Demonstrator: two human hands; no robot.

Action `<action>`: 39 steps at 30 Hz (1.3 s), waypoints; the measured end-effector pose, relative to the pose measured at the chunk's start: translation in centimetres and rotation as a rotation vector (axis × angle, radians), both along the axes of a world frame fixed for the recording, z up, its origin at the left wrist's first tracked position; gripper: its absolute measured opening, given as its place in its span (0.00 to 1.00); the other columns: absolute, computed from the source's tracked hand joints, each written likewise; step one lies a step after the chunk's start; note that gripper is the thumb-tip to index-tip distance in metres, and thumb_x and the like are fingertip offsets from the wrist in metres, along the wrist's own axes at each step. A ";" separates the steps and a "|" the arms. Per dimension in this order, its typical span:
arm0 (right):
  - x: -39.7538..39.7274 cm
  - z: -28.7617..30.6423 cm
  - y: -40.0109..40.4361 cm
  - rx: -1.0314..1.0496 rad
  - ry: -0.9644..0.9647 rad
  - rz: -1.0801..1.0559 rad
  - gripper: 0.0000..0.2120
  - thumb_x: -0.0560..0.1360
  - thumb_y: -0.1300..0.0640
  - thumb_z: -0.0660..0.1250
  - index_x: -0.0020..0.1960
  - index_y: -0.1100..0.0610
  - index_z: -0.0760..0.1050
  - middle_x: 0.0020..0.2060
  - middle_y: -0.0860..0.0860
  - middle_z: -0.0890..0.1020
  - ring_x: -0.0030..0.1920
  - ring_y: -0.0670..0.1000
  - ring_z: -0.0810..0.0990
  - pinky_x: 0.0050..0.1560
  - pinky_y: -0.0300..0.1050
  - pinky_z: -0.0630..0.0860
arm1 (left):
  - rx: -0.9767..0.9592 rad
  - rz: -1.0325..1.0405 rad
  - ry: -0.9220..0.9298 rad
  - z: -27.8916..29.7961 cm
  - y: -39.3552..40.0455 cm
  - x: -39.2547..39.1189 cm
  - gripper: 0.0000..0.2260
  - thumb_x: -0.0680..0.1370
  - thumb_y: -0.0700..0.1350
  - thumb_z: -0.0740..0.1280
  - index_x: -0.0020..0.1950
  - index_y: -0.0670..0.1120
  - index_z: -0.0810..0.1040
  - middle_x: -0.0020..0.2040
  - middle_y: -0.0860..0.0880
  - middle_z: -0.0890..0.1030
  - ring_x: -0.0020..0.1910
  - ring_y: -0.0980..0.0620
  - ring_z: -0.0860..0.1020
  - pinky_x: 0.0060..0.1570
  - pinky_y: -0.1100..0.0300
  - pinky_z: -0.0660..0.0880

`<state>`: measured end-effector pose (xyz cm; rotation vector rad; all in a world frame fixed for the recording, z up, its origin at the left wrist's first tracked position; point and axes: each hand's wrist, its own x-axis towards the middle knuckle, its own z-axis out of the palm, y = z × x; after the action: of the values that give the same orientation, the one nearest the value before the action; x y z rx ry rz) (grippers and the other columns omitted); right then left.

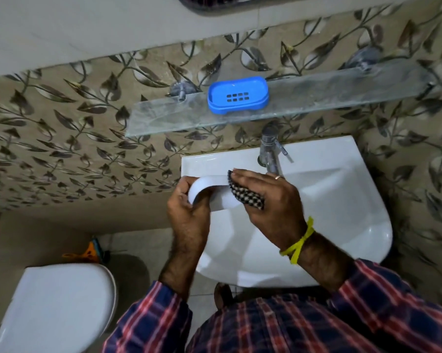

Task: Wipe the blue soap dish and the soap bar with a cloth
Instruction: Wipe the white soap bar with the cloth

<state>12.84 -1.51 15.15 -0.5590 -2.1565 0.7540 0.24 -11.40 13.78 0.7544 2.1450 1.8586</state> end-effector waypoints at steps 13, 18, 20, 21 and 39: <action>0.3 -1.1 1.6 0.080 0.045 -0.291 0.17 0.67 0.70 0.74 0.56 0.64 0.83 0.51 0.56 0.87 0.52 0.55 0.86 0.53 0.48 0.80 | -0.144 -0.078 -0.419 -0.3 0.9 2.6 0.40 0.57 0.63 0.83 0.64 0.64 0.68 0.66 0.53 0.75 0.64 0.50 0.77 0.61 0.49 0.78; 0.3 -1.0 1.5 0.186 0.035 -0.362 0.18 0.66 0.70 0.75 0.56 0.65 0.83 0.52 0.58 0.86 0.52 0.56 0.86 0.51 0.51 0.82 | 0.241 0.123 -0.926 2.1 2.8 4.0 0.52 0.52 0.63 0.83 0.71 0.50 0.66 0.50 0.45 0.85 0.47 0.44 0.87 0.56 0.46 0.82; 0.1 -1.0 1.1 0.243 0.071 -0.355 0.16 0.69 0.70 0.74 0.57 0.65 0.82 0.54 0.58 0.86 0.54 0.56 0.85 0.52 0.51 0.82 | 0.325 0.178 -0.970 2.6 3.7 3.9 0.42 0.64 0.60 0.79 0.72 0.47 0.67 0.52 0.43 0.82 0.43 0.46 0.85 0.53 0.49 0.83; 0.1 -1.0 0.9 0.274 0.090 -0.331 0.14 0.72 0.67 0.71 0.57 0.65 0.82 0.55 0.59 0.85 0.55 0.55 0.85 0.52 0.51 0.81 | 0.340 0.179 -1.001 2.6 4.0 3.7 0.35 0.71 0.59 0.76 0.72 0.47 0.68 0.53 0.41 0.81 0.41 0.46 0.83 0.49 0.51 0.84; -0.8 2.1 1.4 0.050 -0.068 -0.004 0.17 0.66 0.65 0.66 0.55 0.63 0.82 0.51 0.56 0.85 0.52 0.57 0.83 0.56 0.54 0.78 | 0.254 -0.386 -1.093 -1.4 3.6 3.1 0.21 0.84 0.60 0.55 0.73 0.55 0.75 0.67 0.50 0.81 0.64 0.51 0.81 0.51 0.57 0.81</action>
<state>12.08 -0.14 17.21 -0.5708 -2.2300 0.6856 3.32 -7.84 12.41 0.0764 1.0154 1.7140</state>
